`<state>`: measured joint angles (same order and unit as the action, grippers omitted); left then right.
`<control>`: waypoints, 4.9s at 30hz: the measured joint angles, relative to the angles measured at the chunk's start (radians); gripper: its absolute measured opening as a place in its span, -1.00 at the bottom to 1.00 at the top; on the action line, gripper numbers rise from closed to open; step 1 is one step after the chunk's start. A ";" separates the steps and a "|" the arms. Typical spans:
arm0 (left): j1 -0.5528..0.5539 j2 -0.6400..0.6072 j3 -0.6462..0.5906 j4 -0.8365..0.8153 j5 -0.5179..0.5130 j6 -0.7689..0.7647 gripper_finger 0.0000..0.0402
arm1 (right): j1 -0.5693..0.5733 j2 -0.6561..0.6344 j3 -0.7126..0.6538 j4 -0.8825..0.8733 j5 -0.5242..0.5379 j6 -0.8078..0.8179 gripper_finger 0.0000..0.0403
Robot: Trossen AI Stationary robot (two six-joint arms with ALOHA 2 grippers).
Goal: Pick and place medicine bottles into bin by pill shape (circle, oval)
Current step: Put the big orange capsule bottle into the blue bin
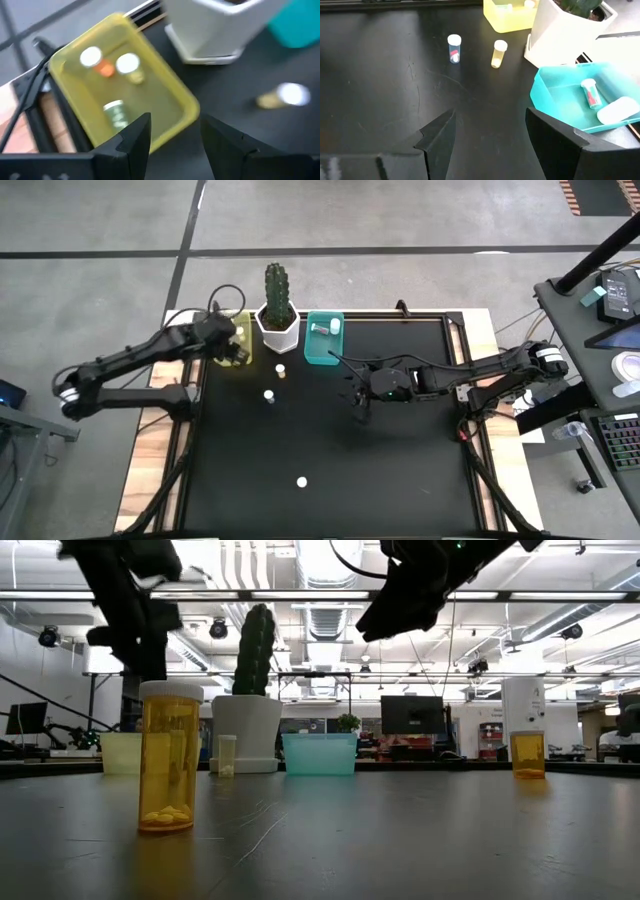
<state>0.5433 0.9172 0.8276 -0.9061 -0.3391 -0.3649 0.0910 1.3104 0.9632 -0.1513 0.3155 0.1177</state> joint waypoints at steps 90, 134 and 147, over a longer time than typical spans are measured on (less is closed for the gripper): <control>-0.511 -0.328 -0.332 0.919 0.314 0.666 -0.24 | -0.292 -0.123 -0.289 -0.664 0.045 0.988 0.61; -0.511 -0.324 -0.338 0.925 0.305 0.695 -0.24 | -0.293 0.115 0.283 -0.646 0.050 0.643 0.02; -0.511 -0.324 -0.338 0.925 0.305 0.695 -0.24 | -0.357 0.421 0.680 -0.658 -0.032 0.385 0.02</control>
<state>0.0326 0.5934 0.4892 0.0190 -0.0341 0.3302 -0.2656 1.7314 1.6427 -0.8097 0.2837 0.5032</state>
